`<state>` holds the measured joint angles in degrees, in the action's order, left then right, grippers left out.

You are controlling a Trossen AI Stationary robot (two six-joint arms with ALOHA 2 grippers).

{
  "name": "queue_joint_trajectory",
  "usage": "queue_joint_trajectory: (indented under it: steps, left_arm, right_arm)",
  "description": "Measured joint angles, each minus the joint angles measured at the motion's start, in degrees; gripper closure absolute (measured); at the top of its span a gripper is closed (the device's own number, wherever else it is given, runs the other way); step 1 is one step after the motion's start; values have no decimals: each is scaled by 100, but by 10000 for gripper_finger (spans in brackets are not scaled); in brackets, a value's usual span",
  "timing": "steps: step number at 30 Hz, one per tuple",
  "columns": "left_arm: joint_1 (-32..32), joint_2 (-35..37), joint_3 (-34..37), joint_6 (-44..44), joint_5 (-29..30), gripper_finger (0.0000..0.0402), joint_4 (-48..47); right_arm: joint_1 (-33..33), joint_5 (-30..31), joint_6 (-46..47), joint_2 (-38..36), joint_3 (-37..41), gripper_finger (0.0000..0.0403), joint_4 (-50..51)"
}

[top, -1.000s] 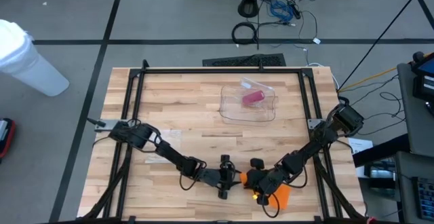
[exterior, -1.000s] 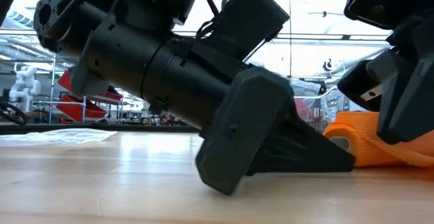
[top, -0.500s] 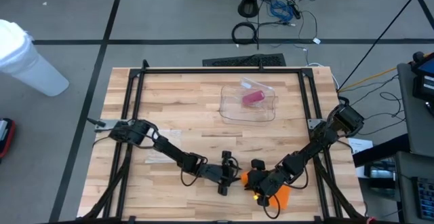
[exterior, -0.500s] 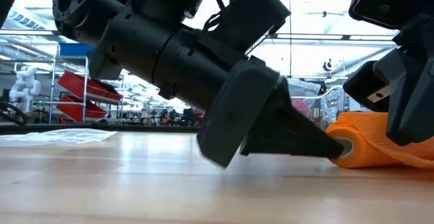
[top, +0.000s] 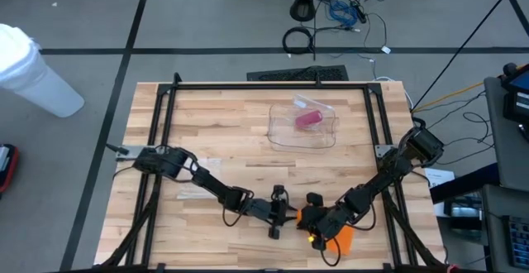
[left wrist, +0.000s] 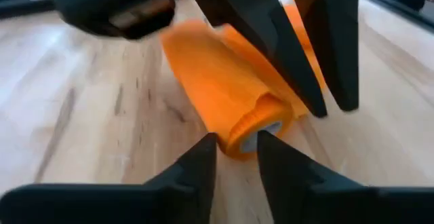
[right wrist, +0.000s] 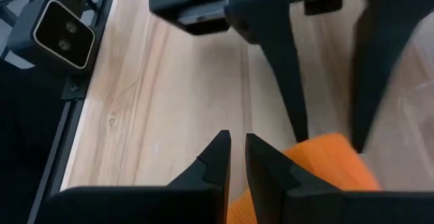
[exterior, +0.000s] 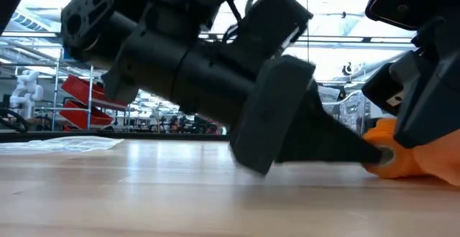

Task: Roll bandage
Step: Roll the orange bandage

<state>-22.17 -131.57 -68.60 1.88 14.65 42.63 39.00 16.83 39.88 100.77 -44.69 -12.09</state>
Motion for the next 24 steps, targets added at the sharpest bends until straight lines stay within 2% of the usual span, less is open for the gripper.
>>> queue_joint_trajectory:
  steps: [6,13,17,21,24]
  left_arm:
    - [37,-111,-117,-6,5,335,29]
    - [160,-111,-146,-293,108,343,-62]
    - [207,-111,-150,-295,111,383,-297]
    - [242,-111,-152,-262,103,395,-356]
    - [309,-111,-152,-285,-135,398,-373]
  right_arm:
    - [-2,11,2,2,0,371,-1]
    - [9,10,236,71,0,371,8]
    - [89,7,281,83,-30,371,-7]
    - [235,-13,-28,-93,-300,371,51]
    - [376,325,-313,-350,-569,371,350]
